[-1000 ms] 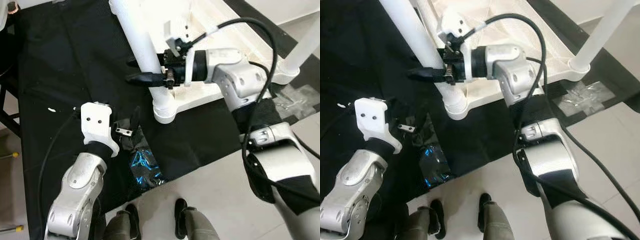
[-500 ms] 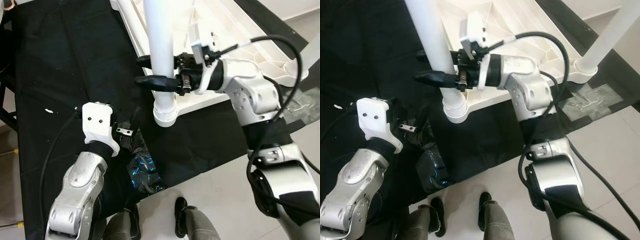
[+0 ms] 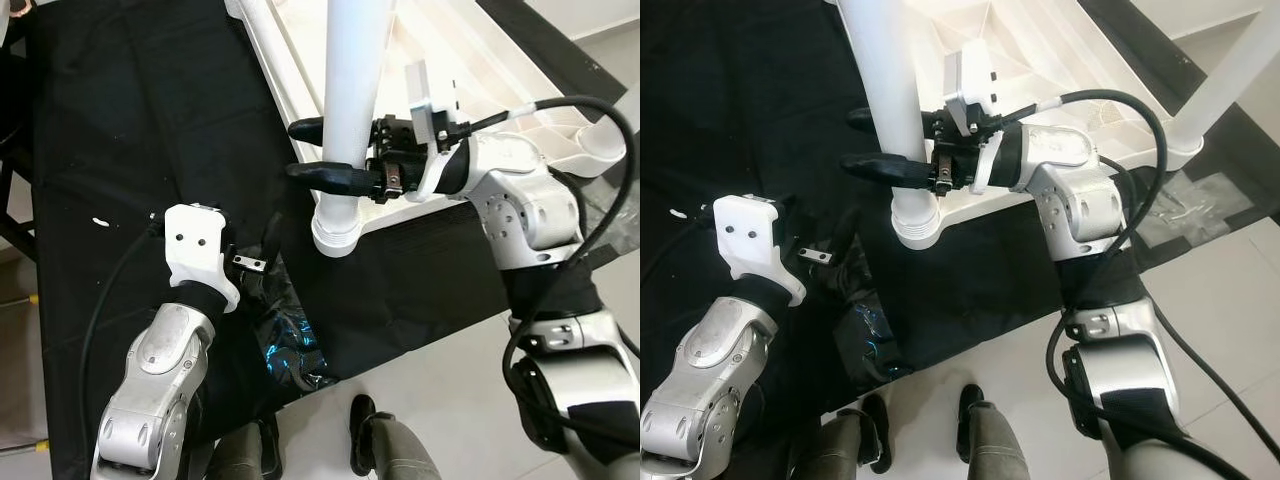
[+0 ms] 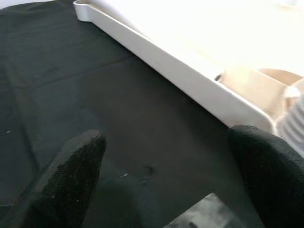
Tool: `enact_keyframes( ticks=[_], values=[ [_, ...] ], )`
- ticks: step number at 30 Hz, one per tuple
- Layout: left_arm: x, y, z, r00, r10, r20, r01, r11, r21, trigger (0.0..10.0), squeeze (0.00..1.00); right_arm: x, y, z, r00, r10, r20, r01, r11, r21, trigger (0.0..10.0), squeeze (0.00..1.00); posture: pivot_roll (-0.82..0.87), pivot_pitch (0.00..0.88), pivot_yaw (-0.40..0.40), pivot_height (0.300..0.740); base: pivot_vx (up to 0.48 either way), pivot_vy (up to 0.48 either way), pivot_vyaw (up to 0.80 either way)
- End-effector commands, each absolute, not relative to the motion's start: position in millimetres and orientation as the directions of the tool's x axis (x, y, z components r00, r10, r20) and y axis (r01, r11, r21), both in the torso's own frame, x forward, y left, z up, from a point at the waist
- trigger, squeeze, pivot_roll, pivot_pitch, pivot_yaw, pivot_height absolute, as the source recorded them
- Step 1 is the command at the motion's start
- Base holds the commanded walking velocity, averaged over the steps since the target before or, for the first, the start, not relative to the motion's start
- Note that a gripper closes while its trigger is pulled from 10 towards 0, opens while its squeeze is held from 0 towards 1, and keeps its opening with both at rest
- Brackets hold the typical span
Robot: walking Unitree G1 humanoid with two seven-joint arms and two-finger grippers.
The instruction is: Building children table
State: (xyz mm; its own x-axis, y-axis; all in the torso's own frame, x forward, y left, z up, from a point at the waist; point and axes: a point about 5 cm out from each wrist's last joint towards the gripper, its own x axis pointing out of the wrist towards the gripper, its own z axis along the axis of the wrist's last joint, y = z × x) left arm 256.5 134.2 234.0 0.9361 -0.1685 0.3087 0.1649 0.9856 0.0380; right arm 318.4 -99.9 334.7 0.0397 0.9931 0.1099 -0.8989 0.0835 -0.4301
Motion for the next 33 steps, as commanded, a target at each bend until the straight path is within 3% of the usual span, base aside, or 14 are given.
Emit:
enact_keyframes(
  ticks=[1, 4, 5, 7, 8, 9, 10, 11, 12, 13, 14, 17, 24, 33],
  values=[
    [255.4, 134.7, 231.0, 0.938, -0.168, 0.303, 0.164, 0.986, 0.038, 10.0, 0.0, 317.6, -99.8, 315.3, 0.031, 0.997, 0.065, -0.932, 0.052, -0.36, 10.0, 0.0, 0.03, 0.36, -0.004, 0.74, 0.0, 0.0, 0.0],
    [256.1, 135.9, 232.2, 0.936, -0.169, 0.308, 0.163, 0.986, 0.046, 10.0, 0.0, 320.3, -98.9, 306.2, 0.149, 0.986, 0.072, -0.932, 0.165, -0.324, 10.0, 0.0, 0.02, 0.354, -0.006, 0.74, 0.0, 0.0, 0.0],
    [256.1, 135.9, 232.2, 0.936, -0.169, 0.308, 0.163, 0.986, 0.046, 10.0, 0.0, 320.3, -98.9, 306.2, 0.149, 0.986, 0.072, -0.932, 0.165, -0.324, 10.0, 0.0, 0.02, 0.354, -0.006, 0.74, 0.0, 0.0, 0.0],
    [257.3, 138.5, 234.2, 0.935, -0.165, 0.314, 0.157, 0.986, 0.05, 10.0, 0.0, 326.4, -93.5, 298.6, 0.281, 0.956, 0.085, -0.915, 0.293, -0.278, 10.0, 0.0, 0.02, 0.352, -0.009, 0.74, 0.0, 0.0, 0.0],
    [257.3, 138.5, 234.2, 0.935, -0.165, 0.314, 0.157, 0.986, 0.05, 10.0, 0.0, 326.4, -93.5, 298.6, 0.281, 0.956, 0.085, -0.915, 0.293, -0.278, 10.0, 0.0, 0.02, 0.352, -0.009, 0.74, 0.0, 0.0, 0.0],
    [258.5, 142.3, 237.4, 0.932, -0.161, 0.324, 0.149, 0.987, 0.062, 10.0, 0.0, 329.8, -87.2, 290.9, 0.405, 0.909, 0.096, -0.876, 0.416, -0.243, 10.0, 0.0, 0.02, 0.351, -0.014, 0.74, 0.0, 0.0, 0.0],
    [258.5, 142.3, 237.4, 0.932, -0.161, 0.324, 0.149, 0.987, 0.062, 10.0, 0.0, 329.8, -87.2, 290.9, 0.405, 0.909, 0.096, -0.876, 0.416, -0.243, 10.0, 0.0, 0.02, 0.351, -0.014, 0.74, 0.0, 0.0, 0.0],
    [260.6, 150.2, 242.2, 0.931, -0.139, 0.336, 0.128, 0.99, 0.055, 10.0, 0.0, 334.6, -81.7, 279.0, 0.618, 0.777, 0.119, -0.757, 0.629, -0.175, 10.0, 0.0, 0.03, 0.349, -0.018, 0.74, 0.0, 0.0, 0.0],
    [260.6, 150.2, 242.2, 0.931, -0.139, 0.336, 0.128, 0.99, 0.055, 10.0, 0.0, 334.6, -81.7, 279.0, 0.618, 0.777, 0.119, -0.757, 0.629, -0.175, 10.0, 0.0, 0.03, 0.349, -0.018, 0.74, 0.0, 0.0, 0.0],
    [262.5, 158.3, 247.2, 0.929, -0.122, 0.349, 0.109, 0.992, 0.057, 10.0, 0.0, 336.5, -83.0, 264.4, 0.802, 0.589, 0.099, -0.578, 0.807, -0.119, 10.0, 0.0, 0.03, 0.349, -0.018, 0.74, 0.0, 0.0, 0.0],
    [265.4, 170.6, 255.8, 0.924, -0.103, 0.369, 0.084, 0.994, 0.068, 10.0, 0.0, 325.6, -78.1, 247.9, 0.87, 0.488, 0.078, -0.479, 0.871, -0.109, 10.0, 0.0, 0.04, 0.349, -0.011, 0.74, 0.0, 0.0, 0.0],
    [268.4, 189.2, 269.2, 0.914, -0.083, 0.398, 0.05, 0.995, 0.092, 10.0, 0.0, 307.8, -64.4, 231.0, 0.884, 0.464, 0.053, -0.461, 0.886, -0.054, 10.0, 0.0, 0.04, 0.348, -0.007, 0.74, 0.0, 0.0, 0.0],
    [272.8, 209.8, 294.8, 0.885, -0.118, 0.45, 0.086, 0.992, 0.09, 10.0, 0.0, 309.7, -57.5, 235.3, 0.888, 0.453, 0.08, -0.453, 0.891, -0.019, 10.0, 0.0, 0.03, 0.315, -0.006, 0.74, 0.0, 0.0, 0.0],
    [273.4, 194.2, 336.8, 0.755, -0.431, 0.493, 0.449, 0.889, 0.09, 10.0, 0.0, 308.4, -41.8, 239.8, 0.887, 0.454, 0.087, -0.451, 0.891, -0.048, 10.0, 0.0, 0.03, 0.256, -0.011, 0.74, 0.0, 0.0, 0.0]
  ],
)
